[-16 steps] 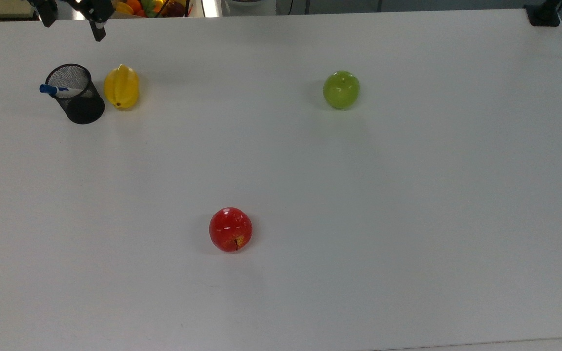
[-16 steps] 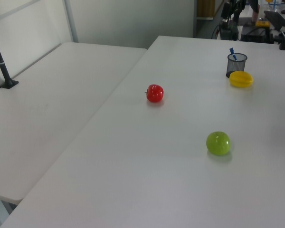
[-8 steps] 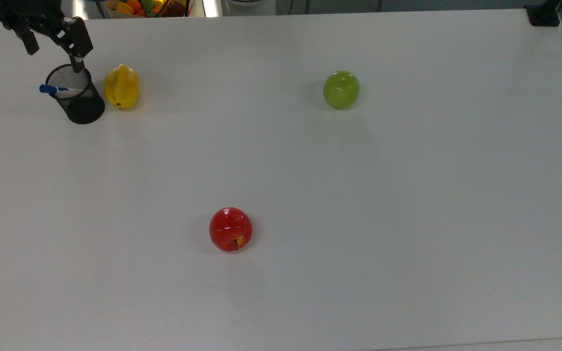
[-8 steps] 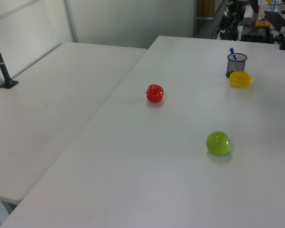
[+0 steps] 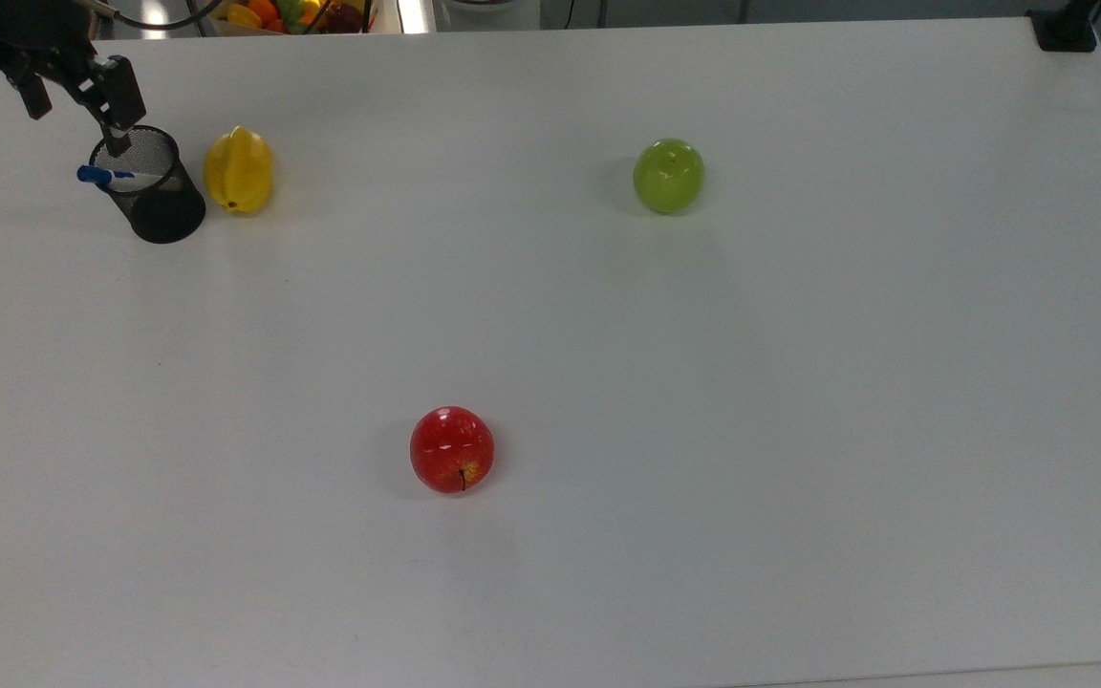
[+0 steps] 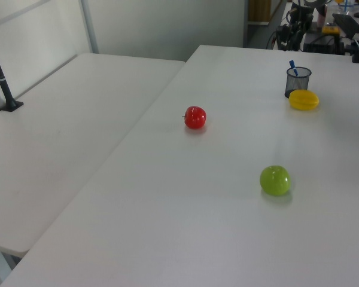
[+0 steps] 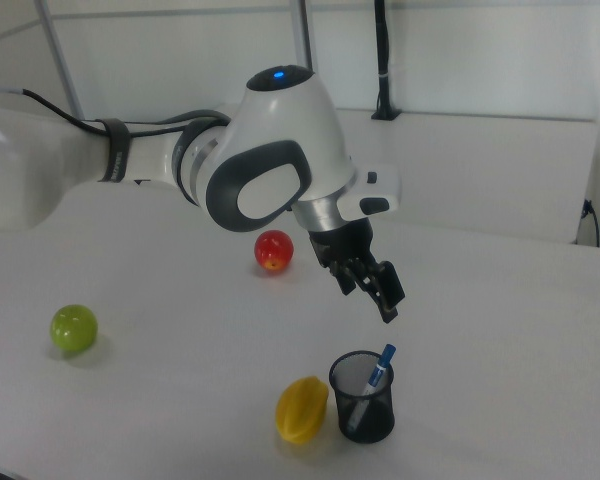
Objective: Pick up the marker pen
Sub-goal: 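Move the open gripper over the black mesh pen cup, then lower into the cup and close the gripper on the blue marker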
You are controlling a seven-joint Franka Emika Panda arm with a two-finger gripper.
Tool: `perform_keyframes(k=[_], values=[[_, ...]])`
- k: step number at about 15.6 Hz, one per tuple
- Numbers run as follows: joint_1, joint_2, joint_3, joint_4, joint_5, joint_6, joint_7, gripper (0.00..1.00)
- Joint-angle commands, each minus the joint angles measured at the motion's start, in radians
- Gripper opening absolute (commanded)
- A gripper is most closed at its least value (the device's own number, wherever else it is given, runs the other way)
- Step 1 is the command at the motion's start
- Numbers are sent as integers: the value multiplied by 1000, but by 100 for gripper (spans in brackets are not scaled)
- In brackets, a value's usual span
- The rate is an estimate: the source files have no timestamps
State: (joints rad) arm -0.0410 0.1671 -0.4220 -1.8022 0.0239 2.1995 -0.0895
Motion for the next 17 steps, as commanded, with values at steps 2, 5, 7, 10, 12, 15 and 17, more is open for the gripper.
perform_keyframes(k=[2, 5, 7, 10, 12, 15, 17], values=[[-16, 52, -6, -22, 11, 77, -30, 93], [-30, 72, -6, -22, 21, 94, -30, 82], [-36, 83, -6, -20, 42, 98, -30, 72], [-40, 91, -6, -22, 88, 117, -30, 60], [-40, 97, -6, -22, 99, 118, -30, 52], [-40, 106, -6, -22, 102, 118, -30, 43], [-40, 106, -6, -31, 102, 118, -30, 39]])
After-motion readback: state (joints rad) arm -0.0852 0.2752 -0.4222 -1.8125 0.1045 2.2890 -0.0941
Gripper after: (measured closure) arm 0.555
